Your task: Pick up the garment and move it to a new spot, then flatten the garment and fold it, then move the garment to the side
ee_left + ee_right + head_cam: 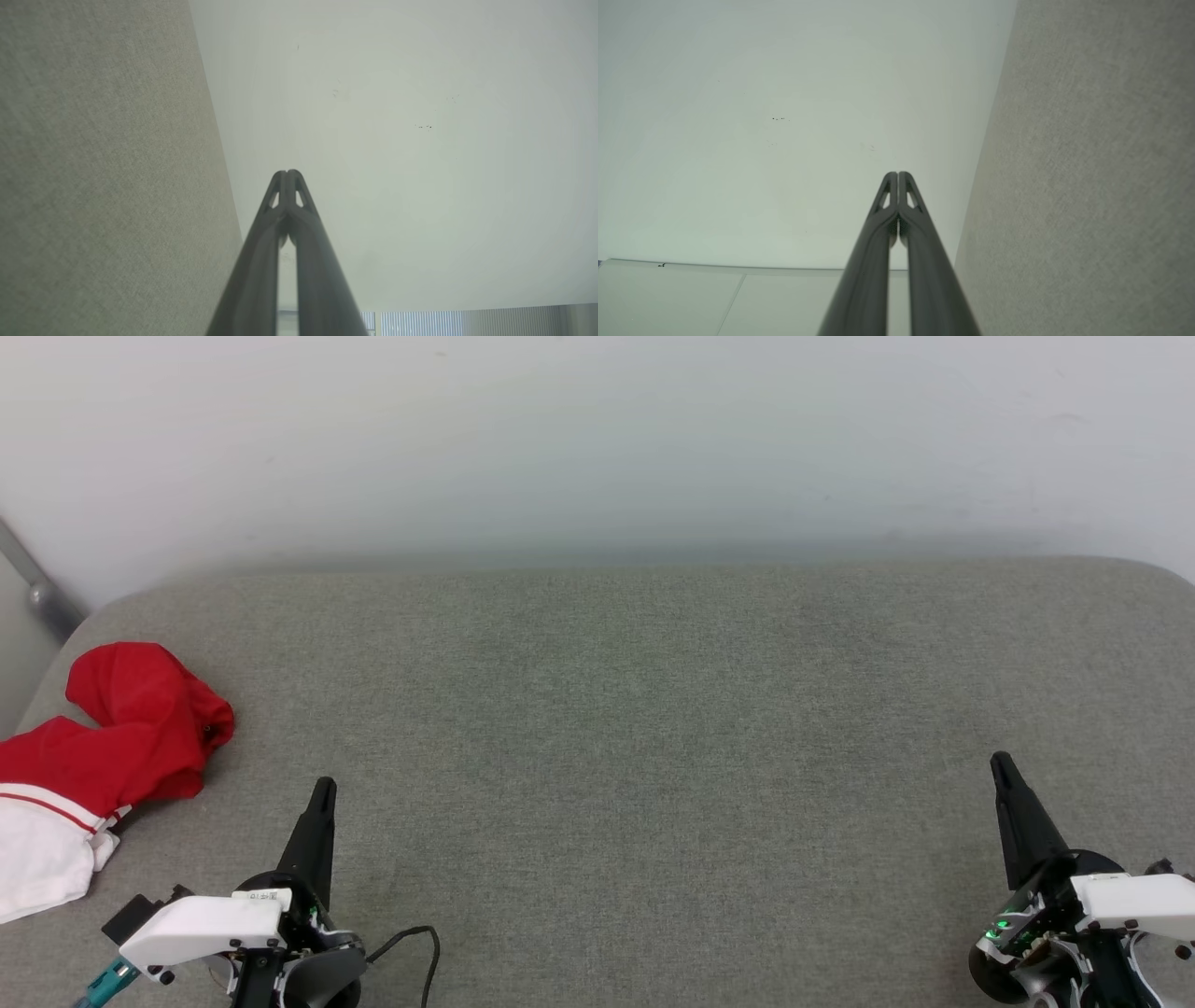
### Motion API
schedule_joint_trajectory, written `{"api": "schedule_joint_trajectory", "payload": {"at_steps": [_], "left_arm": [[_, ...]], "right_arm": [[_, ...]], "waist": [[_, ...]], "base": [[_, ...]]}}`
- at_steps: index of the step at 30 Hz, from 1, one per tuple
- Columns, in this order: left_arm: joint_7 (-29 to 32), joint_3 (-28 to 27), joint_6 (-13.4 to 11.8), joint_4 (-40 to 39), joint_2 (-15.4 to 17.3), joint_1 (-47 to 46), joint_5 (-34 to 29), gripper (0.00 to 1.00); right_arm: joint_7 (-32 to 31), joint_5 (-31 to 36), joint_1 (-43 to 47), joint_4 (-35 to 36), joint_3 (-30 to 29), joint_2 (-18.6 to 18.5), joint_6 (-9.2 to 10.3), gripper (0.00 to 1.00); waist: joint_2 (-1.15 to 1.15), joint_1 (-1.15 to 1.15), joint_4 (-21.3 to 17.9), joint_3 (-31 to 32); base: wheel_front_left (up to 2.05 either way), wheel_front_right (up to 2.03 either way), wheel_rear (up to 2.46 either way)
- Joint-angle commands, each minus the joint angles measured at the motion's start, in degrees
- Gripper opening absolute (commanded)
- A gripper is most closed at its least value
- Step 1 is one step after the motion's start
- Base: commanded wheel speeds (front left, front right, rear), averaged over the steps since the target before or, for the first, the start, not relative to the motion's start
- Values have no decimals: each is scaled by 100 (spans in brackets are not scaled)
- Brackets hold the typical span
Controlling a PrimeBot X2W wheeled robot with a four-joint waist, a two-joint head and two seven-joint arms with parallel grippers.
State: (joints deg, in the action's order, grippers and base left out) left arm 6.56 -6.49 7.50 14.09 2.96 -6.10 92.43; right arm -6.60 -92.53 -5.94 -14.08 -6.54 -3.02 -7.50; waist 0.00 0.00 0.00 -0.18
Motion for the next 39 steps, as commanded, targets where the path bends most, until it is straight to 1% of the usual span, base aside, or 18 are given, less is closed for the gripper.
{"api": "schedule_joint_trajectory", "payload": {"at_steps": [1, 28, 29, 33, 39], "left_arm": [[17, -23, 11, 2, -10, -43, -16, 0], [17, -22, 11, 2, -11, -43, -15, 0], [0, 0, 0, 0, 0, 0, 0, 100], [-23, 38, -1, 141, -18, 126, -4, 100], [-202, 45, -1, 1, -16, 182, -158, 100]], "right_arm": [[-11, 34, -72, -5, -5, 21, 2, 0], [-9, 32, -72, -5, -3, 21, 2, 0], [0, 0, 0, 0, 0, 0, 0, 100], [16, 5, 130, -157, 13, 4, 0, 100], [195, 201, 205, -102, 6, 5, 0, 100]], "waist": [[0, 0, 0, 0], [0, 0, 0, 0], [0, 0, 0, 0], [0, 0, 0, 0], [0, 0, -2, -3]], "base": [[0, 0, 0], [0, 0, 0], [0, 0, 0], [0, 0, 0], [0, 0, 0]]}}
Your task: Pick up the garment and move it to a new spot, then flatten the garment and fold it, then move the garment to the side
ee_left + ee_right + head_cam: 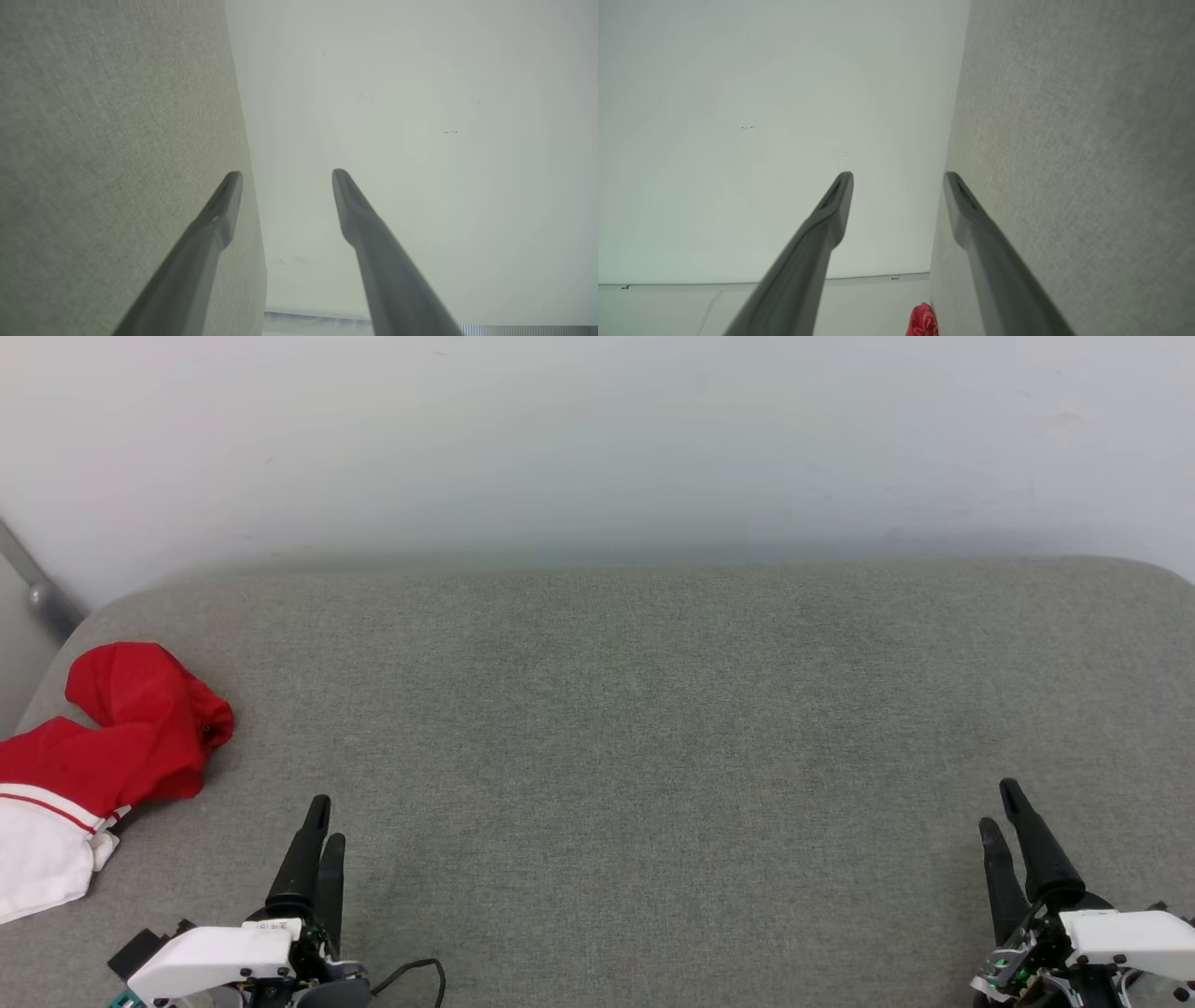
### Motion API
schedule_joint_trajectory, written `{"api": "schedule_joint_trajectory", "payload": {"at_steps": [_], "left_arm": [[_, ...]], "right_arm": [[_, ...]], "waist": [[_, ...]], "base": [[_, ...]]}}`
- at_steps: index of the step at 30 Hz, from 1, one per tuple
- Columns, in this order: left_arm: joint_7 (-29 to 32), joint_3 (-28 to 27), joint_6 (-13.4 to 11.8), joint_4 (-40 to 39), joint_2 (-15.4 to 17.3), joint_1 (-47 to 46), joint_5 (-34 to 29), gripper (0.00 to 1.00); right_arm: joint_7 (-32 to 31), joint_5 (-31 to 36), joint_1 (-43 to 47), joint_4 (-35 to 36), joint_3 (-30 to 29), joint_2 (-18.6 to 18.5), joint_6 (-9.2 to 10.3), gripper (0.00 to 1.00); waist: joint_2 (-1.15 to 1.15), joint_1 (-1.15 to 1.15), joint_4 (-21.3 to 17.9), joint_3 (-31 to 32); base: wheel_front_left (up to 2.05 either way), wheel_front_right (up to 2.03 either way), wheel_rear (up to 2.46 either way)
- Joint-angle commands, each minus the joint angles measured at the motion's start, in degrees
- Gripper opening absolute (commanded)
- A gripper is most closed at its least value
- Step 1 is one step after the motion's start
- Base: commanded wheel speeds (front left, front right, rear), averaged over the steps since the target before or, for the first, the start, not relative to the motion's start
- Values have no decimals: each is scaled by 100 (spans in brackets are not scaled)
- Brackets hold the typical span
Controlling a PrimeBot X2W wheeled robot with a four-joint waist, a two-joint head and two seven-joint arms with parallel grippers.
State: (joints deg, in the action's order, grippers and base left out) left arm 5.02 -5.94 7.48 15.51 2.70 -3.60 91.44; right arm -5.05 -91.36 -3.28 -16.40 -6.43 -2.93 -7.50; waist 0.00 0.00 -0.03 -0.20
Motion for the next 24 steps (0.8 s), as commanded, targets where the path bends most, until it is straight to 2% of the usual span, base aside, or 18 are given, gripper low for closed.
{"api": "schedule_joint_trajectory", "payload": {"at_steps": [1, 11, 24], "left_arm": [[-76, -20, 1, -160, 10, -63, -115, 100], [-345, -37, -243, -572, 12, -44, -1104, 100], [-651, 276, -683, -960, 14, 87, -2797, 100]], "right_arm": [[69, 164, -50, 146, -8, -4, 0, 100], [338, 1292, 31, 476, -147, -3, 0, 100], [647, 3252, 233, 1112, 39, -2, 0, 100]], "waist": [[0, 0, 0, -2], [0, 0, 11, -20], [0, 0, 23, -38]], "base": [[0, 0, 0], [0, 0, 0], [0, 0, 0]]}}
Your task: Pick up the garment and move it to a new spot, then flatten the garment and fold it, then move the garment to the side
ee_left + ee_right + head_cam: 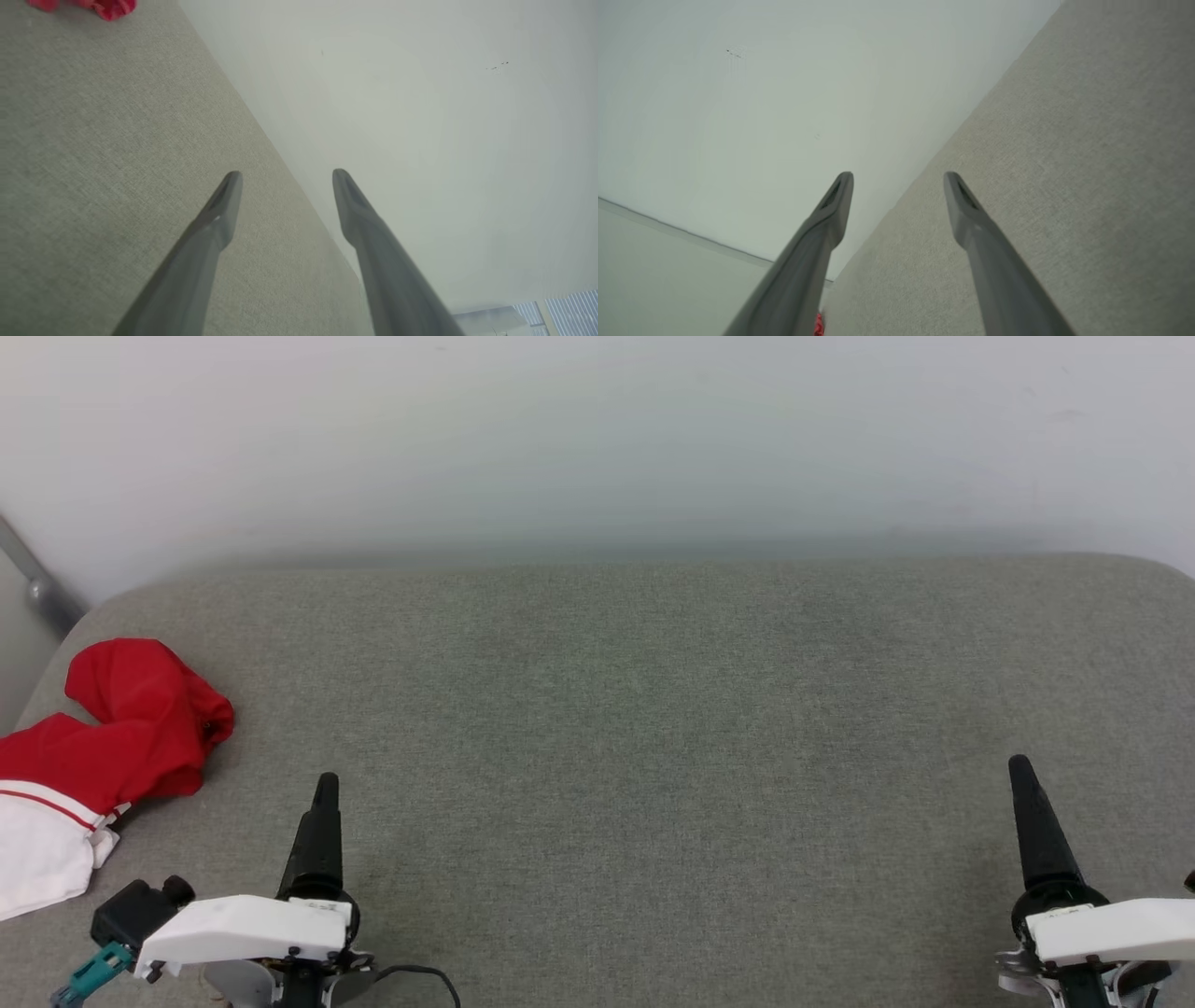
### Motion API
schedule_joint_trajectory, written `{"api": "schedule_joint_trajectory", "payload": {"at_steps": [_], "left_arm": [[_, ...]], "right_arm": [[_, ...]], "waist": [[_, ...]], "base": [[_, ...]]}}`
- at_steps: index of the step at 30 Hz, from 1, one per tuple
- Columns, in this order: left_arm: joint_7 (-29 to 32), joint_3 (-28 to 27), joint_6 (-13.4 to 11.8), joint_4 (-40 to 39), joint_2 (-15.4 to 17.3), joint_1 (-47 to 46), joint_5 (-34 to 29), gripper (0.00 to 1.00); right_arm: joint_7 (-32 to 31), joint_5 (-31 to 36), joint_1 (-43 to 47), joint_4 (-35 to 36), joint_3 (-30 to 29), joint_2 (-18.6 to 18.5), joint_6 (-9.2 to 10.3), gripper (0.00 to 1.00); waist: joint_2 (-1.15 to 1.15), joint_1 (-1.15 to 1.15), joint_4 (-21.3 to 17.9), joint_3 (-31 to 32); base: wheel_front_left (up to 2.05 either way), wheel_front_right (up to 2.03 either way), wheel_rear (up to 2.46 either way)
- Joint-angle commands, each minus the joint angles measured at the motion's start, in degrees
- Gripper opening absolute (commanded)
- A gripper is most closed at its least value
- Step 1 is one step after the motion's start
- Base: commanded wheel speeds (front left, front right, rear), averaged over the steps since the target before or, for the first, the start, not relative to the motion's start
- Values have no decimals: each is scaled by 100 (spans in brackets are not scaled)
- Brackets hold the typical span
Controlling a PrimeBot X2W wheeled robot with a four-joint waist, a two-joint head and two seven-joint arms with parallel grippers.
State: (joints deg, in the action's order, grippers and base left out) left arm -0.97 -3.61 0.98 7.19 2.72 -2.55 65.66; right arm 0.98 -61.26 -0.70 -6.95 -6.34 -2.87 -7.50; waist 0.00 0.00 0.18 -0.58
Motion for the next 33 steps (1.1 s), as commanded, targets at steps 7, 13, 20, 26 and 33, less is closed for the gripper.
{"api": "schedule_joint_trajectory", "payload": {"at_steps": [7, 13, 20, 26, 33], "left_arm": [[-201, 235, -275, -202, 13, 45, -1170, 100], [-320, 382, -436, -261, 14, 105, -1825, 100], [-433, 469, -545, -346, 18, 154, -2339, 100], [-539, 572, -643, -413, 46, 189, -2814, 100], [-653, 679, -740, -495, 81, 243, -3296, 100]], "right_arm": [[193, 1203, 95, 367, 151, -7, 1, 100], [315, 1859, 200, 470, 222, -7, 1, 100], [426, 2403, 290, 538, 259, -6, 1, 100], [532, 2898, 372, 604, 282, -6, 1, 100], [648, 3388, 440, 682, 293, -5, 1, 100]], "waist": [[0, 0, 17, 0], [0, 0, 26, 7], [0, 0, 35, 10], [0, 0, 39, 9], [0, 0, 53, 11]], "base": [[0, 0, 0], [0, 0, 0], [0, 0, 0], [0, 0, 0], [0, 0, 0]]}}
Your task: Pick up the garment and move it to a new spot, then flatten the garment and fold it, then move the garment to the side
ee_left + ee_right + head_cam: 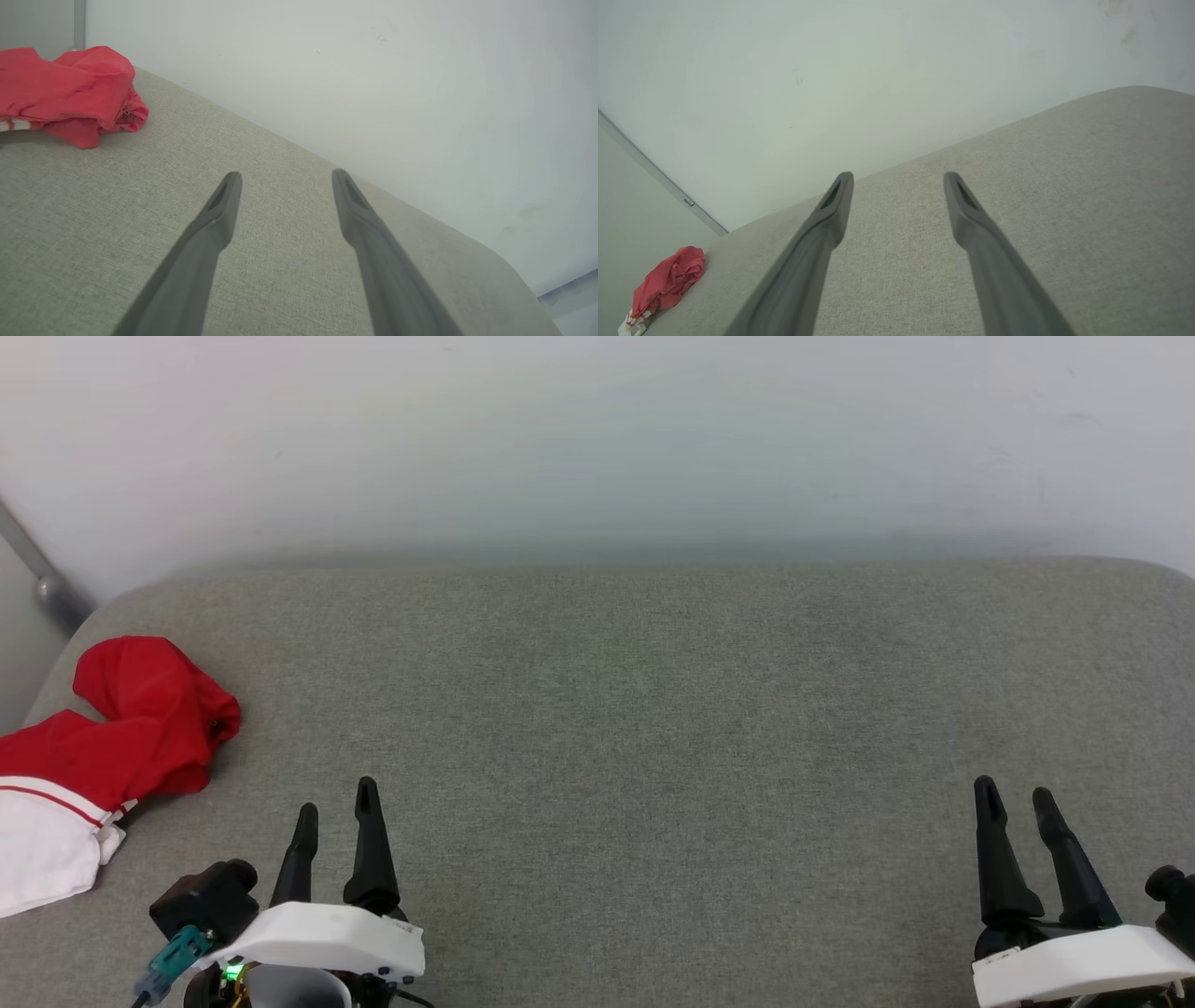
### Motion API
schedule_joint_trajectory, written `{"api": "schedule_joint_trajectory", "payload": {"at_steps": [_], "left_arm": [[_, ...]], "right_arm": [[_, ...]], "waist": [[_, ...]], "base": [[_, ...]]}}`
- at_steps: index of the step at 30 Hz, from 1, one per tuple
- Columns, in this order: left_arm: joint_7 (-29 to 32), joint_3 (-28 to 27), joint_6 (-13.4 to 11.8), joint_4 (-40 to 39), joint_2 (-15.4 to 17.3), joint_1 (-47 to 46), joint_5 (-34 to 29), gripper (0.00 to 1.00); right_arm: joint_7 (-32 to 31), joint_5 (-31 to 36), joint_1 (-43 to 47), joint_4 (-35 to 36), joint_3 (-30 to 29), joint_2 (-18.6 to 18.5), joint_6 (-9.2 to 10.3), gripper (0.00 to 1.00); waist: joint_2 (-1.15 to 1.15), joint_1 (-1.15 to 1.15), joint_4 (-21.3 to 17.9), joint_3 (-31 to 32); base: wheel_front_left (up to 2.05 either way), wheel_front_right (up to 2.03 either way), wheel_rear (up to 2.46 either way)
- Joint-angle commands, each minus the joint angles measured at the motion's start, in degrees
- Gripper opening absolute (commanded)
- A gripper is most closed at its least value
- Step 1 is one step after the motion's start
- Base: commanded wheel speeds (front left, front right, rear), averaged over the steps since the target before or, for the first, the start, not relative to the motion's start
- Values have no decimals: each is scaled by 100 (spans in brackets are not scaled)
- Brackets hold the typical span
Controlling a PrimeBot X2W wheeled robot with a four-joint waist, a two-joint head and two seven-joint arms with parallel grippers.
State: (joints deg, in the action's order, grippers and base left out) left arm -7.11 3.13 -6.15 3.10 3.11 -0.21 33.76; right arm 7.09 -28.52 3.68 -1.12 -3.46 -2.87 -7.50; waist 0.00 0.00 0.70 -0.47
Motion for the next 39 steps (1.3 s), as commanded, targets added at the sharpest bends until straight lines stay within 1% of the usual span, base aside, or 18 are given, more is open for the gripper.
{"api": "schedule_joint_trajectory", "payload": {"at_steps": [1, 6, 24, 39], "left_arm": [[-54, 20, -37, -97, 46, 22, -172, 100], [-136, 95, -88, -131, 56, 60, -480, 100], [-385, 262, -94, -167, 48, 204, -1471, 100], [-574, 307, 18, -113, 5, 320, -2102, 100]], "right_arm": [[57, 182, 16, 108, 6, -5, 1, 100], [130, 513, 77, 171, 32, -5, 1, 100], [385, 1471, 262, 418, 115, -3, 1, 100], [573, 2053, 427, 548, 121, -2, 1, 100]], "waist": [[0, 0, 3, 1], [0, 0, 14, 7], [0, 0, 52, 9], [0, 0, 90, -4]], "base": [[0, 0, 0], [0, 0, 0], [0, 0, 0], [0, 0, 0]]}}
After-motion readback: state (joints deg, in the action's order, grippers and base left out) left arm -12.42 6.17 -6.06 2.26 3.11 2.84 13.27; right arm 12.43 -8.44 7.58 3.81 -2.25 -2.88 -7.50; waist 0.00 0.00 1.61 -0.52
